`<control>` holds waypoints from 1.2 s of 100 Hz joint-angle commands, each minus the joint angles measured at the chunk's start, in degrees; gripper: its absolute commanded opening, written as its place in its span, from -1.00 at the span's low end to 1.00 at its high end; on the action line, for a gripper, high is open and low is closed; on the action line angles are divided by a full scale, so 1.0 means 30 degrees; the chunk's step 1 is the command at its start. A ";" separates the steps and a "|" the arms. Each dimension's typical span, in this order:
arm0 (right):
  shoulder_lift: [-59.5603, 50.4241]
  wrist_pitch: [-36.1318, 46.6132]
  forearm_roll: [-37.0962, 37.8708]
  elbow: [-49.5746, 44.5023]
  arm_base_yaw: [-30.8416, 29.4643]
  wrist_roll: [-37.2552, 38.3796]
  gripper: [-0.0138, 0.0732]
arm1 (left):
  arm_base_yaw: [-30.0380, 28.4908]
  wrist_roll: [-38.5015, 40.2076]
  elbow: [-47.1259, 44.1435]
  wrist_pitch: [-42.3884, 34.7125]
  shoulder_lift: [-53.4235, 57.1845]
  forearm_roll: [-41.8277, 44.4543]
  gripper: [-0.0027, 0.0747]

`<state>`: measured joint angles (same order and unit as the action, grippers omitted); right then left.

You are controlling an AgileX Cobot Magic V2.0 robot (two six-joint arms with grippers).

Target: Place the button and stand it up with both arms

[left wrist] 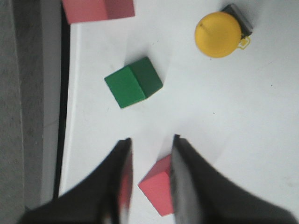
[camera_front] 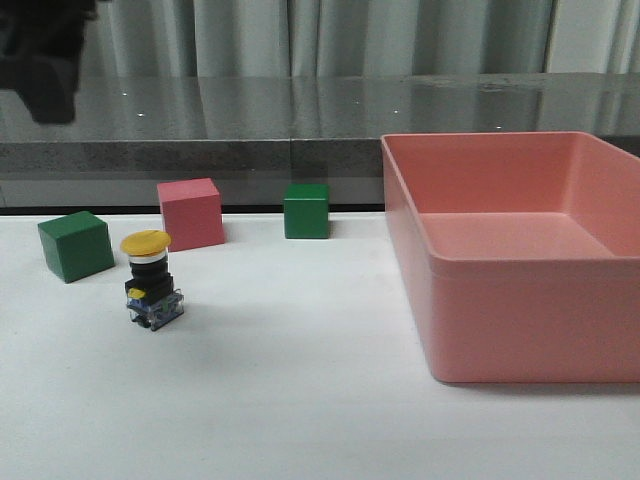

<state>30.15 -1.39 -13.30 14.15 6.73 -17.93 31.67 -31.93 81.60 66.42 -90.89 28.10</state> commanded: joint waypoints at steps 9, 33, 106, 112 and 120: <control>-0.0032 0.1461 -0.0044 0.0505 -0.0116 -0.0032 -0.94 | -0.2203 0.1118 0.0502 -0.1064 0.3284 -0.4259 -0.98; -0.0032 0.1461 -0.0044 0.0505 -0.0116 -0.0032 -0.94 | -0.4149 0.1108 -0.4050 -0.7679 0.7793 -0.8728 -0.98; -0.0032 0.1461 -0.0044 0.0505 -0.0116 -0.0032 -0.94 | -0.4149 0.1108 -2.1779 -1.6963 2.4669 -1.7313 -0.98; -0.0032 0.1461 -0.0044 0.0505 -0.0116 -0.0032 -0.94 | -0.4149 0.1070 -2.1906 -1.7288 2.5032 -1.7242 -0.98; -0.0032 0.1461 -0.0044 0.0505 -0.0116 -0.0032 -0.94 | -0.4149 0.1070 -2.1949 -1.8163 2.5199 -1.7146 -0.98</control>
<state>30.15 -1.39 -13.30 14.15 6.73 -17.93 19.32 -29.30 14.33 18.71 -15.42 -21.81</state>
